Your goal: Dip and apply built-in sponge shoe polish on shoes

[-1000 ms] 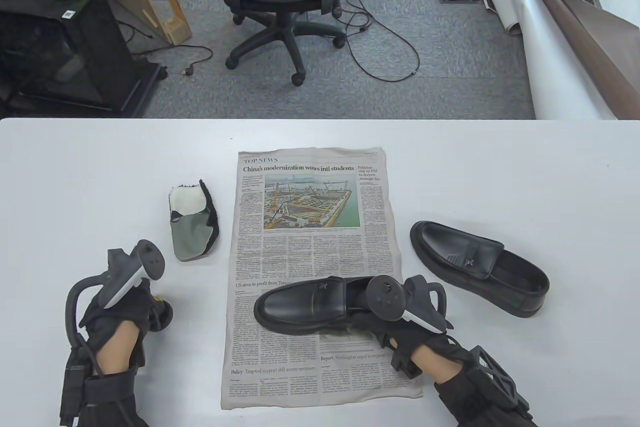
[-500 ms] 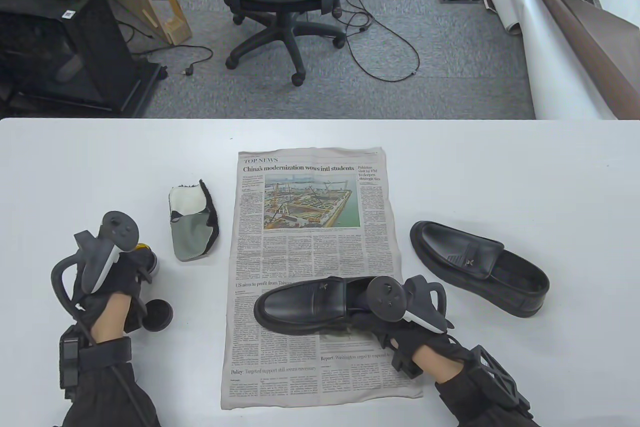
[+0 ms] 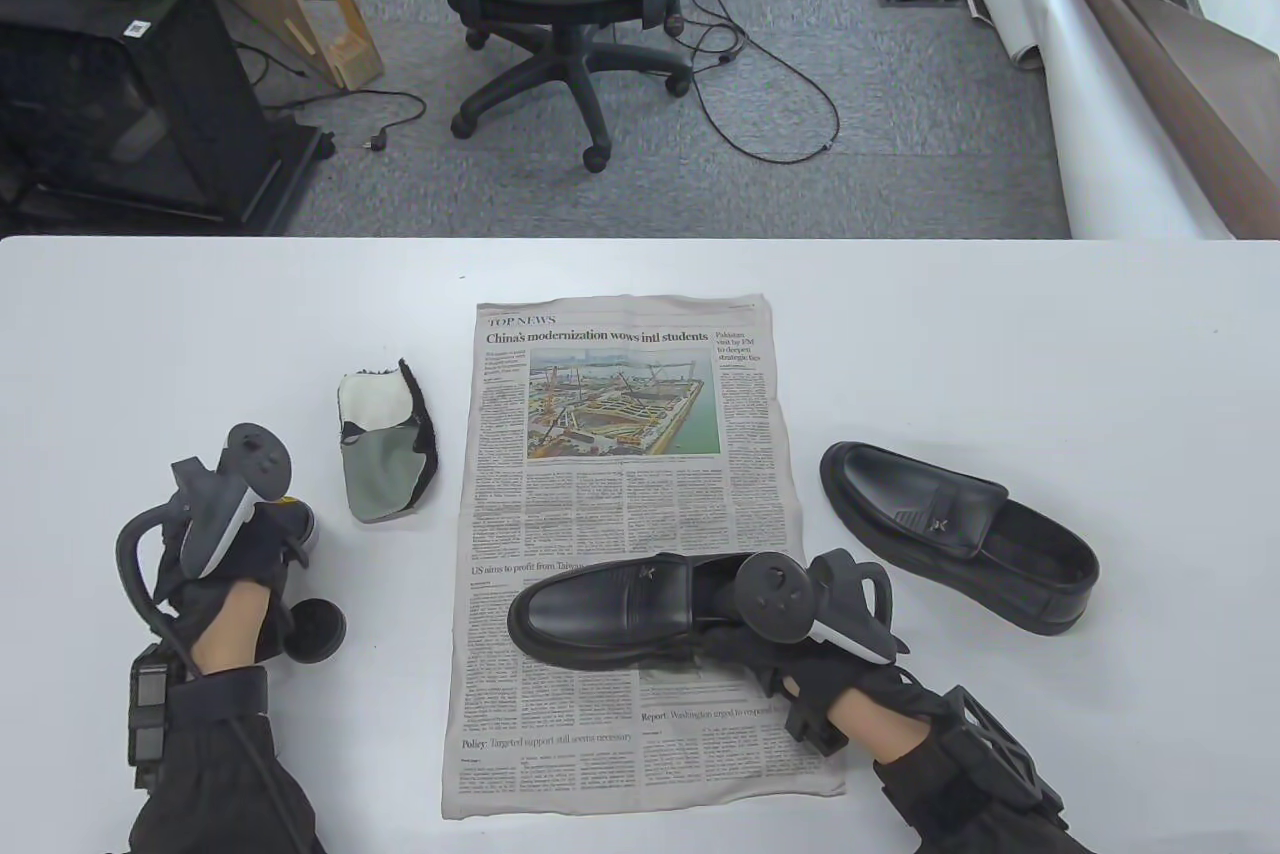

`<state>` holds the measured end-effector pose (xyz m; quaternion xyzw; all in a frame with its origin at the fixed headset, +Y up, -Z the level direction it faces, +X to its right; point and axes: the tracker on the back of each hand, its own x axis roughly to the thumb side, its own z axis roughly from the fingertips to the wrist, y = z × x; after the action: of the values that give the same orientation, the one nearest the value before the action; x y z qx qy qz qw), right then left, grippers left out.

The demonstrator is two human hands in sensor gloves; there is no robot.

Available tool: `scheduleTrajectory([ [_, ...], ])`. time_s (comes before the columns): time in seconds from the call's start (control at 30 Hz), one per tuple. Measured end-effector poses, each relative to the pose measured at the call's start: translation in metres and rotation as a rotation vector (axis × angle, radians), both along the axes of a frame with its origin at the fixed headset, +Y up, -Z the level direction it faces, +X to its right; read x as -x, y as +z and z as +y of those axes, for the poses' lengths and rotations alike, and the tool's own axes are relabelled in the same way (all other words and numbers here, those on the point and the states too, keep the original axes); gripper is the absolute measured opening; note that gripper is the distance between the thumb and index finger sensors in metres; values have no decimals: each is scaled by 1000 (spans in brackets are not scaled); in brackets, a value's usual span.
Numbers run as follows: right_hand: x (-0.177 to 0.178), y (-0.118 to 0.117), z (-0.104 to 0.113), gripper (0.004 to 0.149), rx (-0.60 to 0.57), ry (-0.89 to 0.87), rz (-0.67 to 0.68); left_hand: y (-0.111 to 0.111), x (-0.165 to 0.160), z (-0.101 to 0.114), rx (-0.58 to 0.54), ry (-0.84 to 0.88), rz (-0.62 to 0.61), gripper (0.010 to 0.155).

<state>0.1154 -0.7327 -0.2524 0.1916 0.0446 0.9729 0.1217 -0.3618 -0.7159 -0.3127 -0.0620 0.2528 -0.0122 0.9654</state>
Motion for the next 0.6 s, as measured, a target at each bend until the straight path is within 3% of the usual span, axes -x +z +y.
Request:
scheduleTrajectory([
  [0.17,0,0,0,44,-1,2,-4,1,0,-3,11,-4,-5,51],
  [0.3,0,0,0,44,-1,3,-7,7,-7,13,-40,-12,-13,51],
  [0.43,0,0,0,44,-1,4,-11,15,-44,35,-99,10,-159,52],
  [0.6,0,1,0,44,-6,4,-15,23,-116,40,-65,149,-423,52],
])
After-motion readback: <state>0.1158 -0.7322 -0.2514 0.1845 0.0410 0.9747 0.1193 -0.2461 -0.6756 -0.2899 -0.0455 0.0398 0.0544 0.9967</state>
